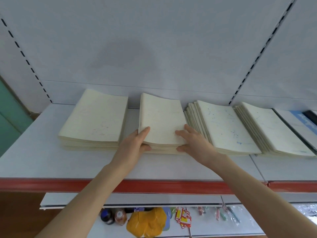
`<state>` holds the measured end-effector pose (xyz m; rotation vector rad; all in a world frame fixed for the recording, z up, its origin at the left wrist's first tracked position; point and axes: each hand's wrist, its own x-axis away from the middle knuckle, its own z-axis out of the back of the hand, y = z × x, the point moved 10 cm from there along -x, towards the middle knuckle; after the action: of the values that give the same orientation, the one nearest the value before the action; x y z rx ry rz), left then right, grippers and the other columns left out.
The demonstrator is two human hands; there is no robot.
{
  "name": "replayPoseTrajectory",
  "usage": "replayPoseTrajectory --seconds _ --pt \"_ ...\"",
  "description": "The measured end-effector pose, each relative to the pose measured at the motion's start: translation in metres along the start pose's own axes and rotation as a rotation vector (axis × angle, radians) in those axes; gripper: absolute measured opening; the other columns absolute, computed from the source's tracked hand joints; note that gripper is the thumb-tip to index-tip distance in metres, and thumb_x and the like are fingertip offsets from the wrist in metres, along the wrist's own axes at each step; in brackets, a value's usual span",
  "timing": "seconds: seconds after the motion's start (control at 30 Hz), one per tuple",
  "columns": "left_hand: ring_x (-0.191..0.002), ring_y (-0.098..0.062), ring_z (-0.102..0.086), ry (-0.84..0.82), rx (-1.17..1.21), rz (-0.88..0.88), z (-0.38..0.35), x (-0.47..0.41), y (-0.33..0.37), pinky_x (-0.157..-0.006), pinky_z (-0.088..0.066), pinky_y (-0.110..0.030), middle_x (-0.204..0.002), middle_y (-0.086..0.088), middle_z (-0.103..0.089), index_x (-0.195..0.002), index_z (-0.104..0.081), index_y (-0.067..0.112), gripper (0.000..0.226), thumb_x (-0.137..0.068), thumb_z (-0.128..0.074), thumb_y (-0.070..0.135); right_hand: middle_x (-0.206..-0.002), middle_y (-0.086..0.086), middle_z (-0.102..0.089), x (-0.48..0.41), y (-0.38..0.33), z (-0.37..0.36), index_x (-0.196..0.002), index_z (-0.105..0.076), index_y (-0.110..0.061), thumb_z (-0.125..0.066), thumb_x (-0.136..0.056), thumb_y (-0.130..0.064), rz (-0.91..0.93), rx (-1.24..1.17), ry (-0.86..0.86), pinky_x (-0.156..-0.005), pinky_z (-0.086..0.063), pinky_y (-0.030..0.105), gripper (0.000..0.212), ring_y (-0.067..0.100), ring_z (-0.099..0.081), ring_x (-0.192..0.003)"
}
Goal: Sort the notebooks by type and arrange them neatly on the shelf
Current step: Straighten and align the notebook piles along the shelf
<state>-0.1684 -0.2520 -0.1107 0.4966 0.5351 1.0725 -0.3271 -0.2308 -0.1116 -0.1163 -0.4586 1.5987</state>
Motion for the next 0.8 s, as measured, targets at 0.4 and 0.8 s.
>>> replayPoseTrajectory --seconds 0.4,0.8 --pt "-0.119 -0.018 -0.044 -0.100 -0.060 0.066 -0.013 0.007 -0.010 -0.087 -0.025 -0.012 -0.133 -0.010 -0.044 -0.149 -0.002 0.026 0.083 -0.090 -0.060 0.015 -0.154 0.018 0.002 0.003 0.005 -0.016 -0.147 -0.004 -0.022 -0.057 -0.091 -0.016 -0.054 0.018 0.014 -0.099 -0.039 0.038 0.078 0.034 -0.045 -0.123" --pt "-0.116 -0.022 -0.047 -0.013 -0.024 0.050 -0.006 0.010 -0.005 -0.093 -0.033 -0.020 -0.130 -0.013 -0.049 -0.149 -0.008 0.020 0.076 -0.091 -0.057 0.013 -0.134 0.014 -0.031 0.006 0.002 -0.009 -0.140 -0.021 -0.013 -0.057 -0.090 -0.012 -0.031 -0.055 0.069 -0.093 -0.044 0.040 0.062 0.032 -0.050 -0.110"
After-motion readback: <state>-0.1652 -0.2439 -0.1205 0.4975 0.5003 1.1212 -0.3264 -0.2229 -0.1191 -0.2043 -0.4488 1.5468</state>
